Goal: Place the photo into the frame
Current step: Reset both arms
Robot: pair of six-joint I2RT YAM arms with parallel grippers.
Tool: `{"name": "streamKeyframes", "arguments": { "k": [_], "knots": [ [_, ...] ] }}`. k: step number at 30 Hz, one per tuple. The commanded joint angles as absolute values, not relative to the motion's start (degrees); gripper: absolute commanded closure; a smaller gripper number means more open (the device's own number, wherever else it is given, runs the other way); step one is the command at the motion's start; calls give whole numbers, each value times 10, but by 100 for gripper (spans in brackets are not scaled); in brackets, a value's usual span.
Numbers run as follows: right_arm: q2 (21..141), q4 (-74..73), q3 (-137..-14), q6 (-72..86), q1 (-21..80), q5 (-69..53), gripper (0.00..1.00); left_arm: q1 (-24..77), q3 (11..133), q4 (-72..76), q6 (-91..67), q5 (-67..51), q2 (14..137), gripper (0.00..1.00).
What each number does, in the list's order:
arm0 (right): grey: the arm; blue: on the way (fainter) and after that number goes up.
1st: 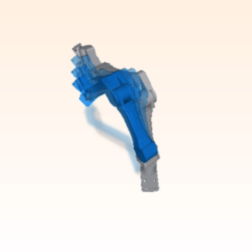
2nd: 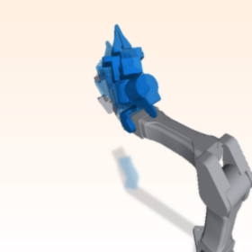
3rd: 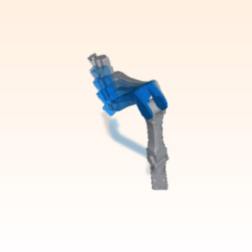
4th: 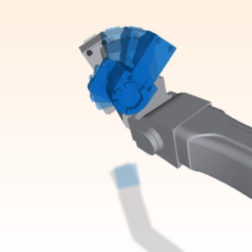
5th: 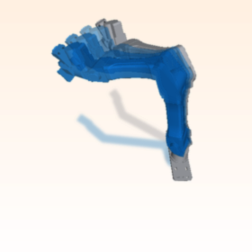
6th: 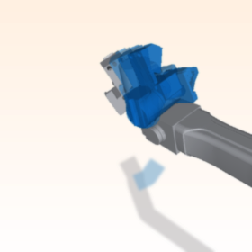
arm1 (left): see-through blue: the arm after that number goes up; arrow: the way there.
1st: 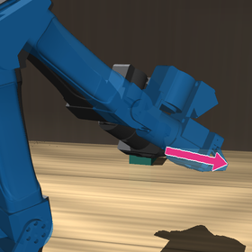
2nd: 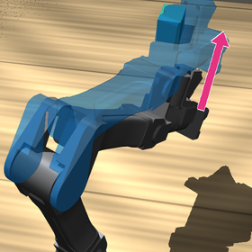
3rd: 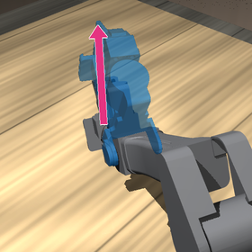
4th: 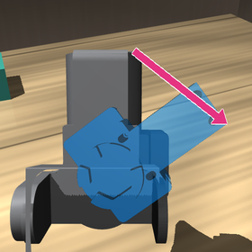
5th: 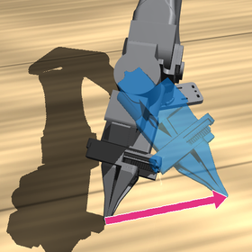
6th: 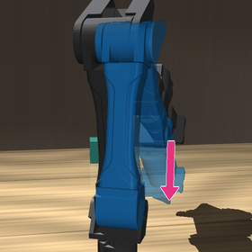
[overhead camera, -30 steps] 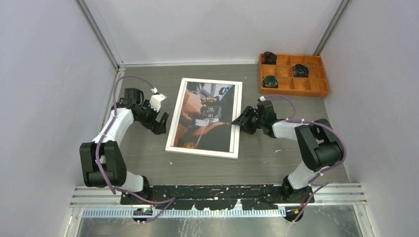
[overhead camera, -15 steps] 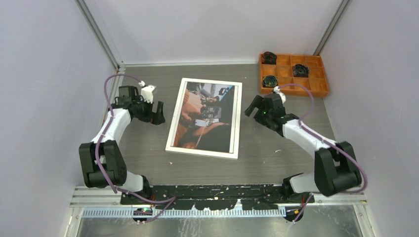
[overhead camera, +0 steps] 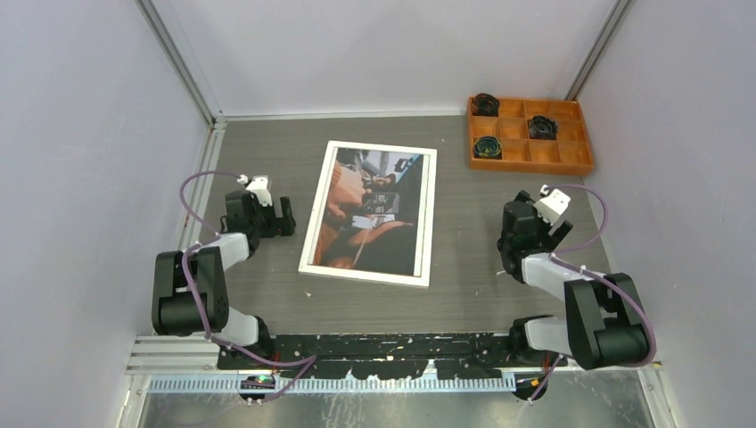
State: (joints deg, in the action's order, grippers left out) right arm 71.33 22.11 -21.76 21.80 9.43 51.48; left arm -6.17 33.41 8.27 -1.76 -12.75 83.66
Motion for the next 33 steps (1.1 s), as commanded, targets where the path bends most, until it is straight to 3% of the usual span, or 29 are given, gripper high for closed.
{"name": "streamKeyframes", "arguments": {
  "k": [1, 7, 13, 16, 18, 20, 23, 33],
  "knots": [
    [765, 430, -190, 184, 66, 536, 0, -65, 277, 309, -47, -114, 809, 0],
    [833, 494, -202, 169, 50, 525, 0, -62, 203, 456, -34, -153, 789, 0],
    [833, 557, -175, 128, 50, 419, 0, -51, 161, 679, -25, -177, 915, 0],
    [866, 660, -132, 90, 50, 308, 0, -26, 186, 561, 14, -160, 875, 0],
    [935, 763, -126, 46, 66, 310, 0, -20, 189, 587, 17, -162, 892, 0],
    [890, 589, -184, 81, 52, 294, 0, -20, 205, 536, 13, -150, 885, 0],
    [886, 544, -200, 110, 13, 254, 0, -22, 209, 549, -10, -101, 891, 0],
    [892, 565, -194, 101, 12, 249, 0, -22, 213, 537, -18, -83, 889, 0]
  ]
}}
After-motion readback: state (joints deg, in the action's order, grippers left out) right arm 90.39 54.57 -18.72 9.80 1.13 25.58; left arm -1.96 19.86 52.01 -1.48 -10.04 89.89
